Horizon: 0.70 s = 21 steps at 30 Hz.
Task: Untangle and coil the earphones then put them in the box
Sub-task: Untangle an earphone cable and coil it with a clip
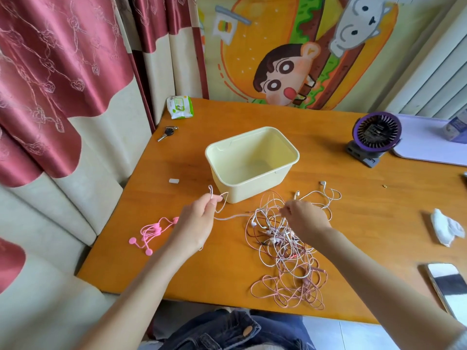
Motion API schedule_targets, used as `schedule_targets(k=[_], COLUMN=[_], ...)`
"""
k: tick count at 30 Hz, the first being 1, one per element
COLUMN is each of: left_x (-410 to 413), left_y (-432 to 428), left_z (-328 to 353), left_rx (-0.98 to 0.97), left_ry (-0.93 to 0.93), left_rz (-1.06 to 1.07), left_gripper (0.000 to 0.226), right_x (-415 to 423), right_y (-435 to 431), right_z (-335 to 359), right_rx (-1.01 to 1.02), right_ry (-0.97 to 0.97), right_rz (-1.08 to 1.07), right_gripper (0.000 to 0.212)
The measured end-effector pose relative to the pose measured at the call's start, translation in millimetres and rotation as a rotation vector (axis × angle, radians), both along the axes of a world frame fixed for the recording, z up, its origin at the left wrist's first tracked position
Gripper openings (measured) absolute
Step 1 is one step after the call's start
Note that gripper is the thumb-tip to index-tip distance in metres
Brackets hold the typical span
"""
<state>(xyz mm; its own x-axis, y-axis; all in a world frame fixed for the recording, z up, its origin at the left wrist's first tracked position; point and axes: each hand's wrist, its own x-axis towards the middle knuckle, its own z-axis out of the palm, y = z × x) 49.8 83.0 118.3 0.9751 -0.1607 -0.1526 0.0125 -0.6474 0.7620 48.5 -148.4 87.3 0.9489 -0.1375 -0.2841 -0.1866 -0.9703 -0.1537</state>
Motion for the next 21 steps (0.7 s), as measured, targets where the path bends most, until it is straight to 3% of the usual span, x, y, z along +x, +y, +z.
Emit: schedule_targets(k=[2, 3, 6, 8, 10, 14, 17, 21], left_x=[-1.1, -2.0, -5.0, -6.8, -7.9, -8.7, -9.5, -9.6], left_y=[-0.7, -1.8, -10.4, -18.1, -21.3, -15.3, -5.8, 0.6], left_z=[-0.1, 0.4, 1.9, 1.7, 2.5, 1.9, -4.7, -6.8], left_rx=[0.067, 0.082, 0.123, 0.094, 0.049, 0.015, -0.018, -0.027], left_ry=[0.023, 0.051, 0.164, 0.191, 0.187, 0.232, 0.285, 0.27], left_rz=[-0.089, -0.142, -0.313, -0.373, -0.373, -0.385, -0.375, -0.3], left_gripper=[0.035, 0.035, 0.034, 0.034, 0.037, 0.034, 0.03, 0.031], right_x=[-2.5, -3.2, -9.2, -13.8, -18.0, -18.3, -15.8, -8.5], right_y=[-5.6, -4.6, 17.9, 38.7, 53.9, 54.0, 36.3, 1.1], right_z=[0.0, 1.3, 16.5, 24.5, 25.5, 15.2, 6.7, -5.7], right_rx=[-0.038, 0.041, 0.502, 0.669, 0.765, 0.768, 0.61, 0.505], right_ry=[-0.033, -0.091, -0.383, -0.368, -0.222, -0.115, -0.191, -0.251], right_rz=[0.018, 0.054, 0.261, 0.386, 0.416, 0.411, 0.386, 0.169], right_gripper=[0.025, 0.029, 0.037, 0.032, 0.029, 0.022, 0.018, 0.018])
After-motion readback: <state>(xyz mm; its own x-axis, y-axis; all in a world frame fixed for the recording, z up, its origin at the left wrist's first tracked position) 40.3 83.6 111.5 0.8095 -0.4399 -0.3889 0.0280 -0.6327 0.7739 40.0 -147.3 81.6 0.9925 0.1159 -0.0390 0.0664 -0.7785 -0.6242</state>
